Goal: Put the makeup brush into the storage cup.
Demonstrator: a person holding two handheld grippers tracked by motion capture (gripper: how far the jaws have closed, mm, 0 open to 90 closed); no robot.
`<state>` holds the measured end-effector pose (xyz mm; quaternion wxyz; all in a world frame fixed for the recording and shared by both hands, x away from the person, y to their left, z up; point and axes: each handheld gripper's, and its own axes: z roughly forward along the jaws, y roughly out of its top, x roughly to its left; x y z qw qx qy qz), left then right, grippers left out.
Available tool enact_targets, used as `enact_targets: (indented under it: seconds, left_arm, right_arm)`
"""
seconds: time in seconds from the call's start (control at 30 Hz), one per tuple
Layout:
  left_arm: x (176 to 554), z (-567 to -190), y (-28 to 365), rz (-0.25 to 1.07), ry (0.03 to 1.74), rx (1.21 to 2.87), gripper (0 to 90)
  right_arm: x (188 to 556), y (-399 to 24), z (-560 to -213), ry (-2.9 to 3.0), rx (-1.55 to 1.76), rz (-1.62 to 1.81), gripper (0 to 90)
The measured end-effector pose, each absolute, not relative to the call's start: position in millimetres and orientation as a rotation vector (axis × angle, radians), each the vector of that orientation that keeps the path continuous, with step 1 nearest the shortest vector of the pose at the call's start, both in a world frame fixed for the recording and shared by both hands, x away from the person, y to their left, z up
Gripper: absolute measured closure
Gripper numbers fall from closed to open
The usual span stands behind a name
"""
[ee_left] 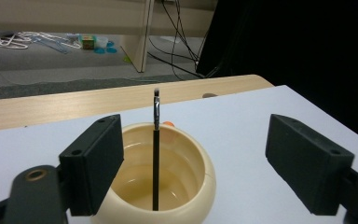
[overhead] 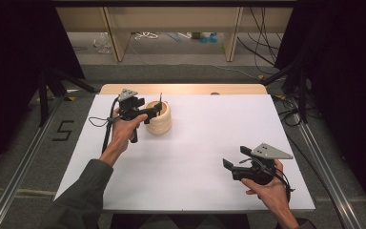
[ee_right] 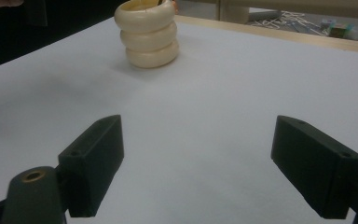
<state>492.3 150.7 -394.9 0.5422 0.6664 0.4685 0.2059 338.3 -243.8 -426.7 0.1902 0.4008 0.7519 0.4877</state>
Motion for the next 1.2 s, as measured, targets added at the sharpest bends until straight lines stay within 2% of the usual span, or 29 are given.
enact_targets:
  seconds: [0.6, 1.2]
  left_arm:
    - [454.5, -395.2, 143.6, 0.456, 1.035, 1.584, 16.5]
    - [441.2, -399.7, 140.2, 0.458, 0.998, 1.601, 16.4]
  right_arm:
    - [339.5, -242.3, -428.0, 2.09, 1.114, 1.403, 17.8]
    - [339.0, -242.1, -427.3, 2.102, 1.109, 1.382, 17.8]
